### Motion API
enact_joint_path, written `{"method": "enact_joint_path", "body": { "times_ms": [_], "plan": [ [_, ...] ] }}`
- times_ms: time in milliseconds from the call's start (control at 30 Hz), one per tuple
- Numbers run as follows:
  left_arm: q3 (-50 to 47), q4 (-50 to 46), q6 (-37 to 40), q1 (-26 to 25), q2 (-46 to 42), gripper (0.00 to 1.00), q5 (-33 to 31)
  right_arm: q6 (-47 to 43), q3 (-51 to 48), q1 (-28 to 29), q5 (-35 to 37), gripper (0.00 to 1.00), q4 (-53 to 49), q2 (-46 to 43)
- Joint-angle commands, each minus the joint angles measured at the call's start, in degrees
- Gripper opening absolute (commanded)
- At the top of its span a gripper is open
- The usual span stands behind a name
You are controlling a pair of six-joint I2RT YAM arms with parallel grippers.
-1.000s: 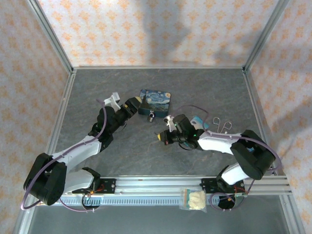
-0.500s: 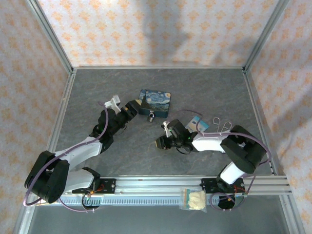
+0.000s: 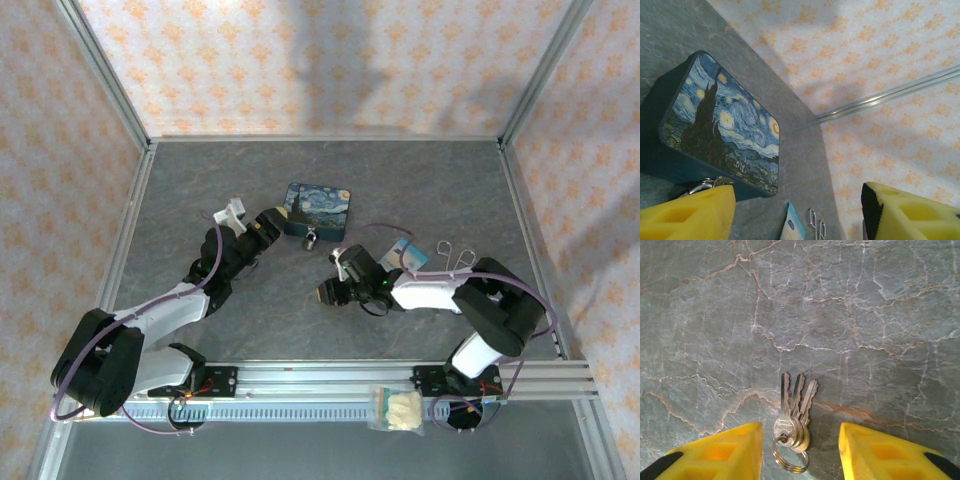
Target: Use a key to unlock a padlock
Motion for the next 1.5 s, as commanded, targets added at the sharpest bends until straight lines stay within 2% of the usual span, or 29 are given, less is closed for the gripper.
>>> {"method": "enact_joint_path", "body": {
  "times_ms": [0,133,233,333,467,733,1000,1067,1133,1300,1400,1467],
  "plan": [
    [-1.0,3.0,-0.6,0.5,0.1,0.66,-0.3,1.3,1.3,0.7,8.1,0.50,-6.3,0.2],
    [-1.4,3.8,-0.8,0.7,0.1,0.66,-0.2,2.4,3.6,3.0,15.0,0.52,-10.5,1.8],
    [-1.6,4.3,-1.1,0.9,0.2,0.66,0.2,4.5,6.0,4.0,20.3,0.48,-13.4,4.0],
    [-1.9,4.3,-1.1,1.1,-0.4,0.66,0.3,7.2,6.4,4.0,22.9,0.42,-13.3,4.0],
    [-2.8,4.1,-1.0,1.3,-1.7,0.66,-0.5,7.6,7.5,4.2,23.2,0.41,-14.1,4.8],
    [-3.8,3.9,-1.0,1.9,-3.4,0.67,-0.6,4.6,9.3,8.3,28.1,0.55,-19.3,8.8],
    [-3.8,4.0,-1.0,2.5,-3.9,0.67,-0.1,2.9,10.2,10.5,30.4,0.56,-23.8,10.6],
    [-3.8,4.0,-1.0,2.7,-4.0,0.67,-0.1,1.3,10.2,10.6,29.3,0.50,-22.9,9.7],
    [-3.7,4.1,-1.0,2.8,-4.0,0.67,0.0,0.6,11.0,10.6,29.4,0.37,-23.1,9.5],
    [-3.8,4.1,-0.9,3.1,-4.5,0.67,0.3,0.9,11.0,10.6,29.3,0.16,-22.9,8.7],
    [-4.0,3.9,-0.8,3.4,-4.8,0.67,0.2,0.7,10.7,9.9,26.8,0.06,-21.6,7.2],
    [-3.9,4.0,-0.6,3.4,-4.8,0.67,0.7,0.2,9.9,8.0,22.6,0.00,-19.5,4.9]
  ]
}}
